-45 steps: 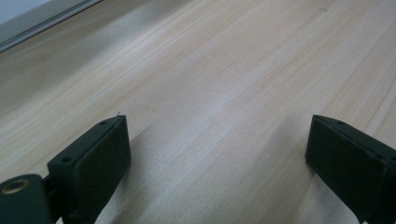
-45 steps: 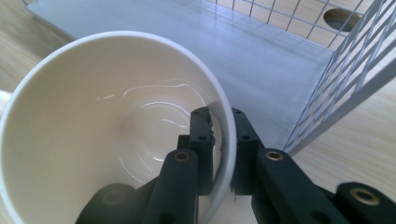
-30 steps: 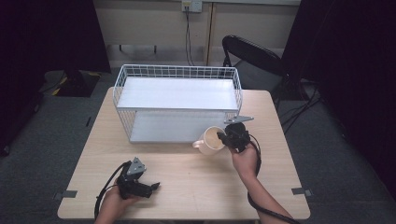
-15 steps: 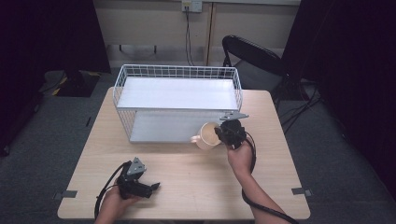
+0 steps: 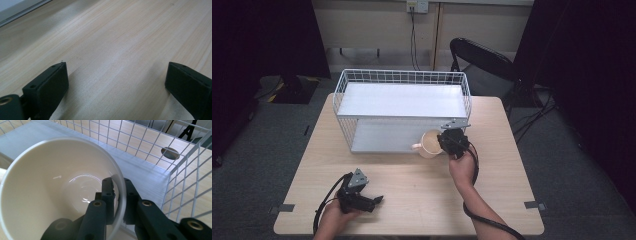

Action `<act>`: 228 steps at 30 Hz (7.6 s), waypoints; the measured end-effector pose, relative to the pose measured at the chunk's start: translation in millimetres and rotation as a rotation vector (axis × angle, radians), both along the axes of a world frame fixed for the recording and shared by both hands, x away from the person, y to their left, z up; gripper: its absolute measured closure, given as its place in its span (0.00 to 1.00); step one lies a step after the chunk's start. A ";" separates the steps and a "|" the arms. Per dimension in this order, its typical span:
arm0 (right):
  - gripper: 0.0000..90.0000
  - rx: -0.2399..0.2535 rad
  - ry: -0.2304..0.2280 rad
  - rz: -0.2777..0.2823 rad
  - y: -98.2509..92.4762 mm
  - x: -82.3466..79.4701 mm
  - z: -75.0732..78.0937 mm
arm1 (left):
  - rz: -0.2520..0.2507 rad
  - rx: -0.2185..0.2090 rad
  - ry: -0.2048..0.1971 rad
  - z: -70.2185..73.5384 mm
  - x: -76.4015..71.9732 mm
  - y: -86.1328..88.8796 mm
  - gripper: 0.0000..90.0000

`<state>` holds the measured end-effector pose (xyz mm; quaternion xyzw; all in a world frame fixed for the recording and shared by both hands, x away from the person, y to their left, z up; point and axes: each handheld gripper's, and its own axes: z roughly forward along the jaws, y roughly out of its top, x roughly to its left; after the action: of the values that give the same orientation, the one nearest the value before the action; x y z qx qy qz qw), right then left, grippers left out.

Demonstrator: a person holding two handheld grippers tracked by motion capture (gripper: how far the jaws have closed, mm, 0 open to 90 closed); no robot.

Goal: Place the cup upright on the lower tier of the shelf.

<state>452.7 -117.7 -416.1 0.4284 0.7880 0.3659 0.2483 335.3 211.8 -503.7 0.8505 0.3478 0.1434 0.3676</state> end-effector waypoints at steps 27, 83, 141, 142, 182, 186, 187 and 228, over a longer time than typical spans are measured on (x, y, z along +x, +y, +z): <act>0.92 -0.022 -0.095 -0.047 20.4 12.6 -17.8 | -0.003 0.003 0.001 0.0 0.1 -0.1 0.04; 0.46 0.080 -0.112 -0.109 7.6 23.7 -5.2 | -0.018 0.013 0.005 -0.1 0.8 -1.0 0.01; 0.52 0.097 -0.015 0.000 15.0 13.0 -13.0 | -0.018 0.010 0.009 -0.4 0.9 -1.7 0.00; 0.53 0.098 -0.017 0.000 15.2 13.3 -12.8 | -0.017 0.007 0.011 -0.5 0.7 -1.8 0.00; 0.15 0.150 0.013 0.116 8.4 -5.1 -3.1 | -0.019 0.006 0.011 -0.7 0.8 -2.0 0.00; 0.15 0.154 0.011 0.140 6.7 -8.7 -1.2 | -0.019 0.006 0.010 -0.7 0.9 -2.0 0.00; 0.15 0.160 0.018 0.149 4.8 -10.4 0.2 | -0.019 0.006 0.010 -0.7 0.9 -2.0 0.00; 0.15 0.144 0.062 0.279 -30.5 -37.5 -8.5 | -0.019 0.006 0.010 -0.7 0.8 -2.0 0.00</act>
<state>415.2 -148.2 -424.6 0.3429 0.8187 0.4391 0.1392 336.1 209.8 -504.4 0.8556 0.3412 0.1367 0.3645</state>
